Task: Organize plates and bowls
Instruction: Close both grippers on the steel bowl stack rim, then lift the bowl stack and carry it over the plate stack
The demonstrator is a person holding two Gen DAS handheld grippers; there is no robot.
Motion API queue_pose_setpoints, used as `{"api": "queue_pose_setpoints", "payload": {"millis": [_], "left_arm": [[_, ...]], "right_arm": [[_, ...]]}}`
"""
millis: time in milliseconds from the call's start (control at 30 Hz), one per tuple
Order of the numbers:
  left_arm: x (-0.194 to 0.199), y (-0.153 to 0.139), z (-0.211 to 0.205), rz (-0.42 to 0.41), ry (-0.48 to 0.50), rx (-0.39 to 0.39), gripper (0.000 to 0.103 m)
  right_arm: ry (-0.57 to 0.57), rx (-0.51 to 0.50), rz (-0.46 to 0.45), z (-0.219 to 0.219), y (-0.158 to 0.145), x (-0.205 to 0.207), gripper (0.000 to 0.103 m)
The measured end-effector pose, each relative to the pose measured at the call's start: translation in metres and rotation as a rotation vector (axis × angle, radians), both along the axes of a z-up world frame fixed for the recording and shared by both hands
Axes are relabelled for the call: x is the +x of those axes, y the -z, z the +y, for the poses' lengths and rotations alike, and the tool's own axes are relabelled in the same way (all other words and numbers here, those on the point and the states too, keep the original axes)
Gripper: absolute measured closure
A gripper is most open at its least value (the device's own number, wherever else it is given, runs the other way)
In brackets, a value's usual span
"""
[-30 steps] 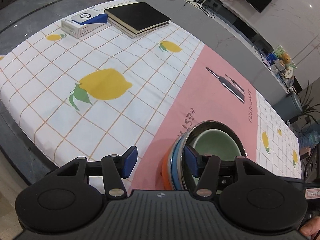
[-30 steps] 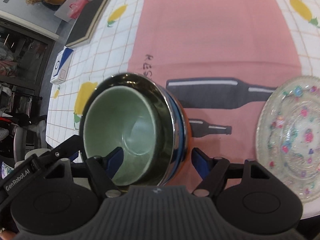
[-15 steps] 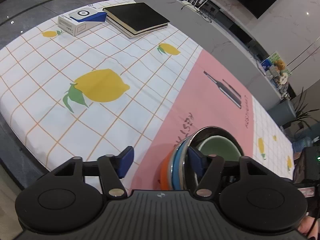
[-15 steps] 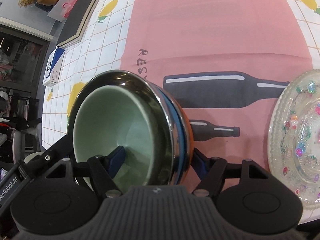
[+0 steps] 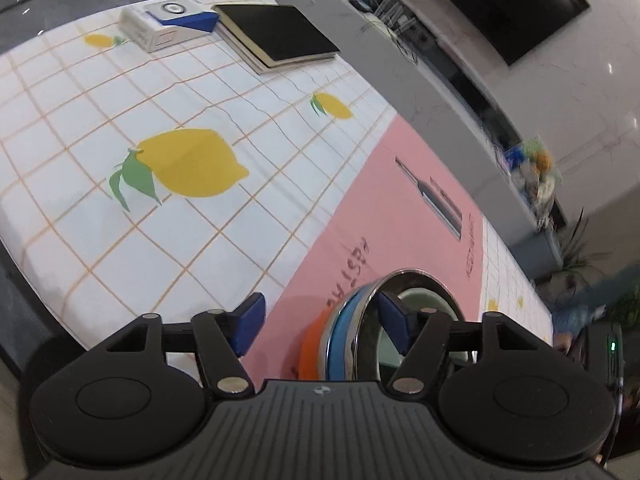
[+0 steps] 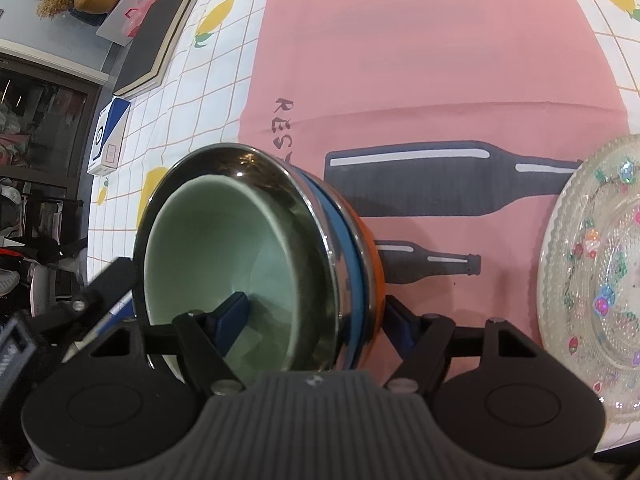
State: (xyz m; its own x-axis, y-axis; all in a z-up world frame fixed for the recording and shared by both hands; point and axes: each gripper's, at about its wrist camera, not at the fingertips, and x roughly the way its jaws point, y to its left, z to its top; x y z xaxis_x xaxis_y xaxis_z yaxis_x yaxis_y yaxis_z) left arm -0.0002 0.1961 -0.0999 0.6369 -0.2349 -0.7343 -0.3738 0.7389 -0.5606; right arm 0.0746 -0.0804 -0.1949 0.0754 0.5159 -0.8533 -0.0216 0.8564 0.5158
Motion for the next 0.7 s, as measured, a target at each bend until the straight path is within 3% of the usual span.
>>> {"api": "queue_pose_setpoints", "payload": {"millis": [200,267,400,633,700], "left_arm": [[-0.001,-0.005,-0.001,-0.069,0.017,-0.058,0.027],[0.0,-0.008,-0.005,-0.083,0.05,-0.044,0.027],[0.004,-0.005,-0.017,-0.049,0.122,0.024,0.027],[0.005,0.014,-0.018,0.026,0.116,0.001,0.032],[0.005,0.017,-0.019,0.043,0.118,-0.003,0.032]], "right_arm": [[-0.001,0.0,-0.002,0.0,0.0,0.001,0.032],[0.0,0.001,-0.001,0.0,0.0,0.001,0.031],[0.012,-0.002,0.002,-0.002,0.0,0.001,0.031],[0.024,-0.009,-0.009,-0.007,-0.002,0.002,0.033],[0.026,-0.006,-0.019,-0.008,-0.004,0.001,0.038]]}}
